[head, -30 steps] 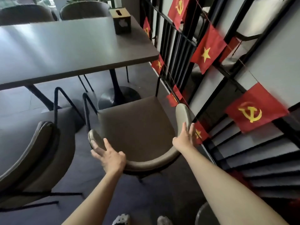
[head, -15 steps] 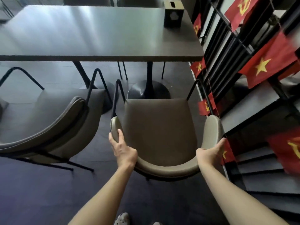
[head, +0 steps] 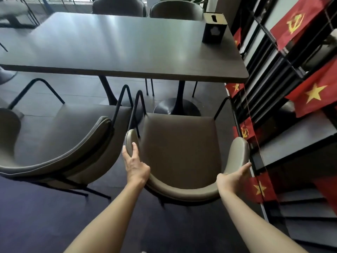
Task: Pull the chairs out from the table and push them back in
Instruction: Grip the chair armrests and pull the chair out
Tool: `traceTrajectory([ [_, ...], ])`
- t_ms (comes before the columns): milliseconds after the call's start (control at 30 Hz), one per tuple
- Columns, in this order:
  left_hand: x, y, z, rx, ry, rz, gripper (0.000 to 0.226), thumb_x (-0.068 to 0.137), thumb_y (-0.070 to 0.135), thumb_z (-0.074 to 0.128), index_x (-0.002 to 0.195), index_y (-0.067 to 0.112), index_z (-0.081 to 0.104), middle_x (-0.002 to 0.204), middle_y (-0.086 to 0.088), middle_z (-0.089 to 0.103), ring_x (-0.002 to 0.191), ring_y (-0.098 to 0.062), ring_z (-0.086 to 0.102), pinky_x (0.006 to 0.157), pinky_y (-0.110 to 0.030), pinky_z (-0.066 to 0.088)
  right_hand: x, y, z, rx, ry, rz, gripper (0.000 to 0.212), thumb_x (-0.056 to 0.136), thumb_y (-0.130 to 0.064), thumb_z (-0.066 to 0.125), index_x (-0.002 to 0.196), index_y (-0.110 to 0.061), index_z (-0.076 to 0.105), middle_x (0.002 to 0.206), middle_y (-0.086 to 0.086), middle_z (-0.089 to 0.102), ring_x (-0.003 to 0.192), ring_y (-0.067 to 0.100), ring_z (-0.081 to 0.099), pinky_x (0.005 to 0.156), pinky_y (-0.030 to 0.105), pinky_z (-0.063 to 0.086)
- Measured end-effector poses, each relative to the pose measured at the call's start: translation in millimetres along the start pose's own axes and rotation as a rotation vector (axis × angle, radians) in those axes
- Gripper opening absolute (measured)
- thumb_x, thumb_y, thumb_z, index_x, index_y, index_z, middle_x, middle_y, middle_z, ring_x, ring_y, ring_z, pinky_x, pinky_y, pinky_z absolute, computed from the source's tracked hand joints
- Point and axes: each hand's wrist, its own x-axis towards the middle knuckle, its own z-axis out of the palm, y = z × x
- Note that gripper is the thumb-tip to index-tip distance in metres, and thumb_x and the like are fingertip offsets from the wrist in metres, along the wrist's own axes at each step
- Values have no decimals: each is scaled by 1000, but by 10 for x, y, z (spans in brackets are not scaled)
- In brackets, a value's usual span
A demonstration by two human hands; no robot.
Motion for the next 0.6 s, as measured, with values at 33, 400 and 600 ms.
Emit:
traceTrajectory([
  [33, 55, 1, -12, 11, 0, 2, 83, 79, -10, 44, 150, 22, 16, 158, -6, -8, 140, -36, 30, 110, -40, 38, 16, -37, 37, -6, -3, -9, 97, 78, 8, 54, 153, -20, -2, 156, 16, 22, 132, 42, 41, 108, 50, 38],
  [400, 452, 65, -92, 123, 4, 14, 86, 80, -7, 49, 151, 20, 8, 158, -12, -11, 146, -34, 11, 115, -37, 28, 125, -272, 301, -72, 4, -55, 95, 79, 10, 54, 153, -12, -1, 158, 14, 13, 135, 39, 37, 106, 45, 36],
  [600, 464, 61, -67, 132, 12, 17, 86, 81, -6, 50, 151, 20, 6, 158, -12, -13, 147, -33, 8, 116, -37, 27, 127, -284, 325, -94, 2, -42, 97, 77, 10, 56, 153, -12, -1, 155, 16, 18, 130, 41, 41, 103, 48, 39],
])
